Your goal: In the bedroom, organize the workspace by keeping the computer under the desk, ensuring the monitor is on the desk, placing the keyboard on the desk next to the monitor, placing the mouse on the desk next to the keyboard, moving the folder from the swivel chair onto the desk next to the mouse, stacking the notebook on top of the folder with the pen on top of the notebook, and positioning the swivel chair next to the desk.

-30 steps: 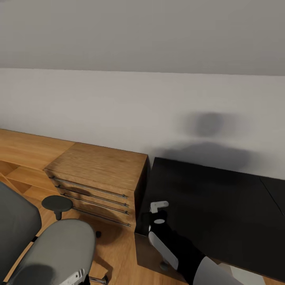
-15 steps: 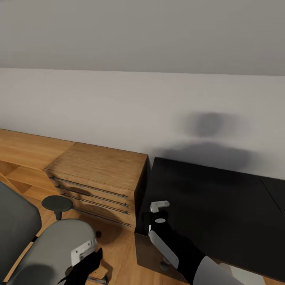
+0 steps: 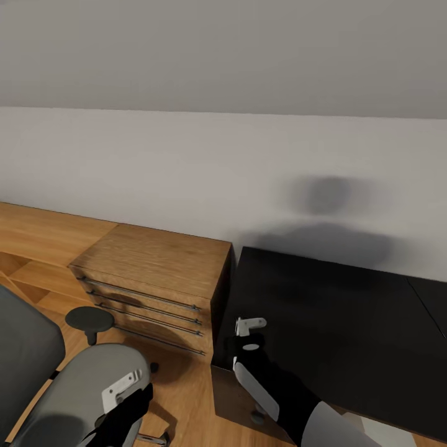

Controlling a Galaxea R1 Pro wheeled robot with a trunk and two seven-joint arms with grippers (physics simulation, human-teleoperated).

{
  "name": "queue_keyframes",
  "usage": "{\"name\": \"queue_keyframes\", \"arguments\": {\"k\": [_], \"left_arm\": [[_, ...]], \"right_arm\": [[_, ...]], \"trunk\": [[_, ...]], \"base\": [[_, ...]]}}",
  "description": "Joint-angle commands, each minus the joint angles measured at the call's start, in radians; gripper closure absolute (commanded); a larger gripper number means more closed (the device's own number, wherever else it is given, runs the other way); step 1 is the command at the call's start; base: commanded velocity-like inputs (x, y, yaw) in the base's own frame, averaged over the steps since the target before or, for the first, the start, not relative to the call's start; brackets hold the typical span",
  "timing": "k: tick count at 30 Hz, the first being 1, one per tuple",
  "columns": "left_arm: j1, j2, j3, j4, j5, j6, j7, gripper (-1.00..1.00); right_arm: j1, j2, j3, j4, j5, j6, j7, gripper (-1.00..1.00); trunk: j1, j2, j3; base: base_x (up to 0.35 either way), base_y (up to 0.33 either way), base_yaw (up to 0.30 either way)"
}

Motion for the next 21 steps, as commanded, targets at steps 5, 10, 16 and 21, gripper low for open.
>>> {"name": "queue_keyframes", "arguments": {"k": [5, 10, 16, 21], "left_arm": [[0.000, 0.002, 0.026, -0.002, 0.011, 0.003, 0.007, -1.00], [0.000, 0.002, 0.030, -0.002, 0.011, 0.003, 0.007, -1.00], [0.000, 0.002, 0.030, -0.002, 0.012, 0.003, 0.007, -1.00], [0.000, 0.002, 0.030, -0.002, 0.012, 0.003, 0.007, -1.00]], "right_arm": [[-0.002, -0.002, 0.006, 0.008, -0.005, -0.008, -0.011, -1.00], [-0.002, -0.002, 0.006, 0.009, -0.005, -0.008, -0.011, -1.00], [-0.002, -0.001, 0.008, 0.010, -0.005, -0.009, -0.013, -1.00], [-0.002, -0.001, 0.010, 0.010, -0.005, -0.009, -0.013, -1.00]], "trunk": [[0.000, -0.001, -0.001], [0.000, -0.001, -0.001], [0.000, -0.001, -0.001], [0.000, -0.001, -0.001]], "base": [[0.000, 0.000, 0.000], [0.000, 0.000, 0.000], [0.000, 0.000, 0.000], [0.000, 0.000, 0.000]]}}
